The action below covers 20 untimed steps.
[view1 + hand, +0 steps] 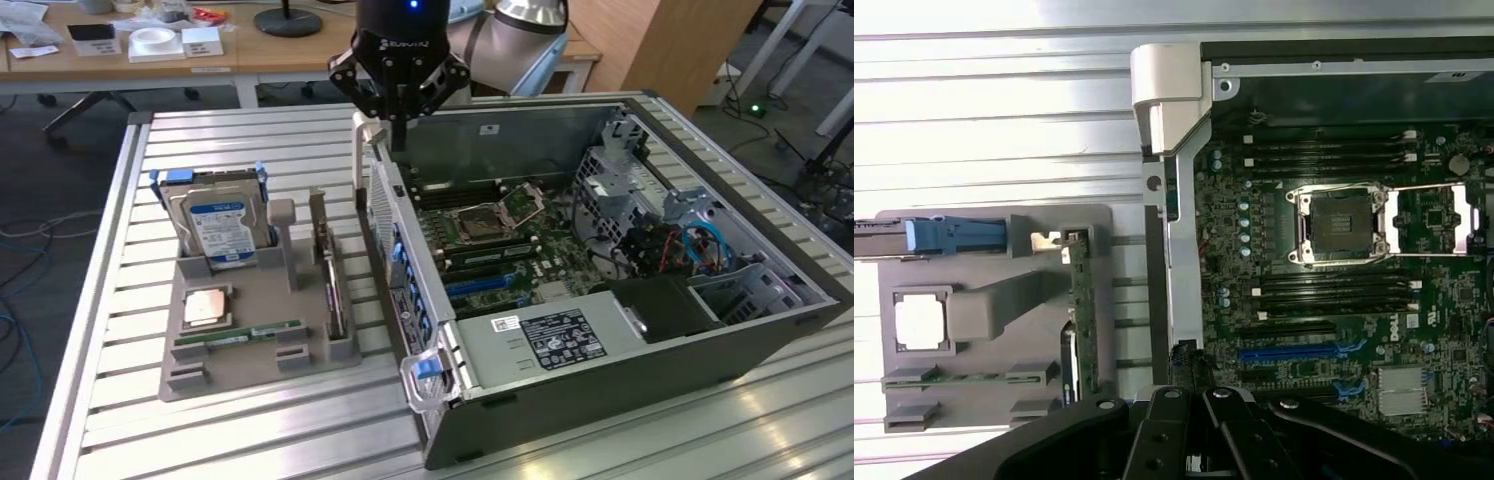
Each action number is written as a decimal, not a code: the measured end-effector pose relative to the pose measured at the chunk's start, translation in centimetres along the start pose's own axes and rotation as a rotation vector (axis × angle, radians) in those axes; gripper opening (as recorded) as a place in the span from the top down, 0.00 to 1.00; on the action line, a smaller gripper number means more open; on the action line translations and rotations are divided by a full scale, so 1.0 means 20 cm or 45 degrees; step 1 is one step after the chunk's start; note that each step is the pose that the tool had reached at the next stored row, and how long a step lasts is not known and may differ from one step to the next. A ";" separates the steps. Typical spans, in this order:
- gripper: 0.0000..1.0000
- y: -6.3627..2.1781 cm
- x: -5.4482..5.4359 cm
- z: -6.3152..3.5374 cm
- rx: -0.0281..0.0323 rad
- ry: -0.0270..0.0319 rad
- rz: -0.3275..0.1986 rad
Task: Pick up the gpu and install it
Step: 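Reach for the gpu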
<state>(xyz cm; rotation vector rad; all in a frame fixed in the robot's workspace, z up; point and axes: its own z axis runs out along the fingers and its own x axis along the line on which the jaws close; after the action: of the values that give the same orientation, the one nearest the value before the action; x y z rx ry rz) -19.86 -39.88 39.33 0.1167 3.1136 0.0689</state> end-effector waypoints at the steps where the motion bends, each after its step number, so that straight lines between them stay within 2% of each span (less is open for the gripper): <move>1: 0.89 0.000 0.01 0.000 0.0001 0.0000 0.000; 20: 0.89 -0.008 0.10 -0.003 0.0000 0.0000 0.000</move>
<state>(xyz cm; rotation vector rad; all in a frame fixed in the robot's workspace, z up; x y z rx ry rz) -21.92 -39.88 39.33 0.1166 3.1136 0.0689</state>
